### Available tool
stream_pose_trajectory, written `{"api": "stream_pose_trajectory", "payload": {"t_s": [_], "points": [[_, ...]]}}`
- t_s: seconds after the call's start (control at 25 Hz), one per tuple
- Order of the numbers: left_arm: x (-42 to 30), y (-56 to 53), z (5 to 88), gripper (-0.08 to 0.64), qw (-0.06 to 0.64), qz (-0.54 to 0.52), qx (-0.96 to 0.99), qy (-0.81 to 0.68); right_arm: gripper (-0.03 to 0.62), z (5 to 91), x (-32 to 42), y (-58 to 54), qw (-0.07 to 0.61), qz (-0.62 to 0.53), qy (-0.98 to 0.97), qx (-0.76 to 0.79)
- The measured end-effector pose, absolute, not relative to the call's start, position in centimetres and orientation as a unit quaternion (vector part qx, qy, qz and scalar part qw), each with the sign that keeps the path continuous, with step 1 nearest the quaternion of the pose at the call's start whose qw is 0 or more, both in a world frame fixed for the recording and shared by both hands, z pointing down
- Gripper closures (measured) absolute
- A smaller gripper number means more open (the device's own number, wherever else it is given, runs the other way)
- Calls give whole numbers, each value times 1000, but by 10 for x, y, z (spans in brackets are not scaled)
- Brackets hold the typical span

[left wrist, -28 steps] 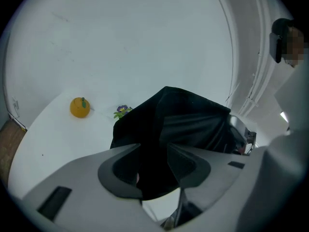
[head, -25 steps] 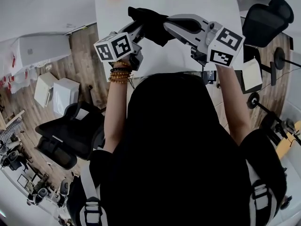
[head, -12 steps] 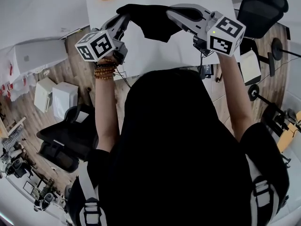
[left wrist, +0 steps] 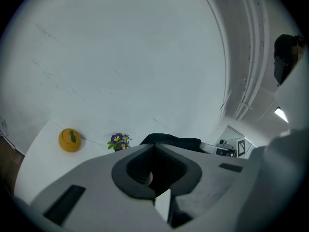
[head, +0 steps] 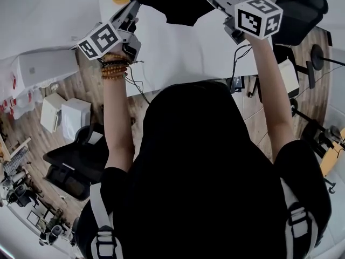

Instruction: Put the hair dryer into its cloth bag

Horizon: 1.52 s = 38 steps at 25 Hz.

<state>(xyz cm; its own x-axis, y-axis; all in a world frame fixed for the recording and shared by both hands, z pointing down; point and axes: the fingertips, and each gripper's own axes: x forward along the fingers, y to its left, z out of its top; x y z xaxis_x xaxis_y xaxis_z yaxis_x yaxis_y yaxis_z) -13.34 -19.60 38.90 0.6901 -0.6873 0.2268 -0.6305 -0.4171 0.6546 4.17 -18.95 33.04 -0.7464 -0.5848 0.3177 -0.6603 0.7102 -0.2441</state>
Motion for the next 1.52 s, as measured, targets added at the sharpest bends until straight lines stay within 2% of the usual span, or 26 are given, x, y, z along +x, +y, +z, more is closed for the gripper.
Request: {"api": "stream_pose_trajectory", "payload": {"t_s": [0.16,0.48,0.68,1.08,1.2,1.32,1.52], "points": [[-132,-226,383,532,373,-32,836,-401,555,349,51,-224,149,172,-901,371],[-127,-253,357,532,320,-9,854,-410,555,372,75,-249,138,204,-877,412],[-125,-217,394,532,338,-3,852,-399,555,415,78,-217,175,217,-875,395],[-147,-88,453,532,389,27,848,-359,554,442,63,-105,223,217,-905,291],[-151,-51,482,531,412,76,846,-331,555,461,53,-70,230,244,-907,254],[-142,-11,526,531,404,196,848,-280,554,487,52,-40,249,278,-901,222],[-129,38,589,531,407,308,833,-213,554,545,61,7,347,282,-876,179]]}}
